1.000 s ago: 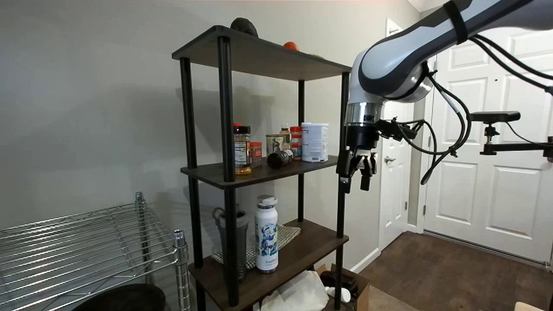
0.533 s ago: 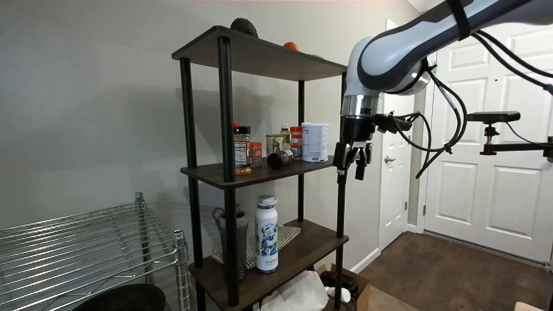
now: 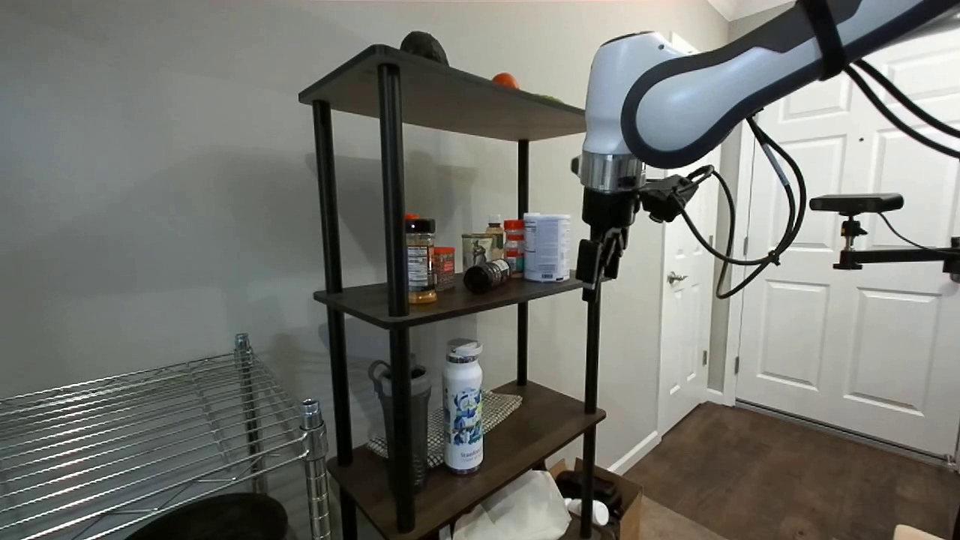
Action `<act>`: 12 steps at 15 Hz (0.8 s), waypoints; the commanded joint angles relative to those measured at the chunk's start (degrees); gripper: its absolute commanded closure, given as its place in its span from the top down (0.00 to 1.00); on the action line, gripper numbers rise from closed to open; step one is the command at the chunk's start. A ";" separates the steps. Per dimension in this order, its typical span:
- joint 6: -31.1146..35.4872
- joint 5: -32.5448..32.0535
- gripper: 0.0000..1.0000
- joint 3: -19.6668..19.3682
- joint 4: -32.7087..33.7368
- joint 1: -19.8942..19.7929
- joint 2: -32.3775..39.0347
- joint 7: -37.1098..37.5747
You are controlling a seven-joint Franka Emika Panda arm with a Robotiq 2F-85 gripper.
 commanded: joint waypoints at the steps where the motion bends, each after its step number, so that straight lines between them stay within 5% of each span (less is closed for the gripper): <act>1: -2.44 -5.39 1.00 1.61 0.51 0.26 -1.05 -2.12; 12: -22.00 -14.94 1.00 4.00 4.28 6.57 -0.36 -17.95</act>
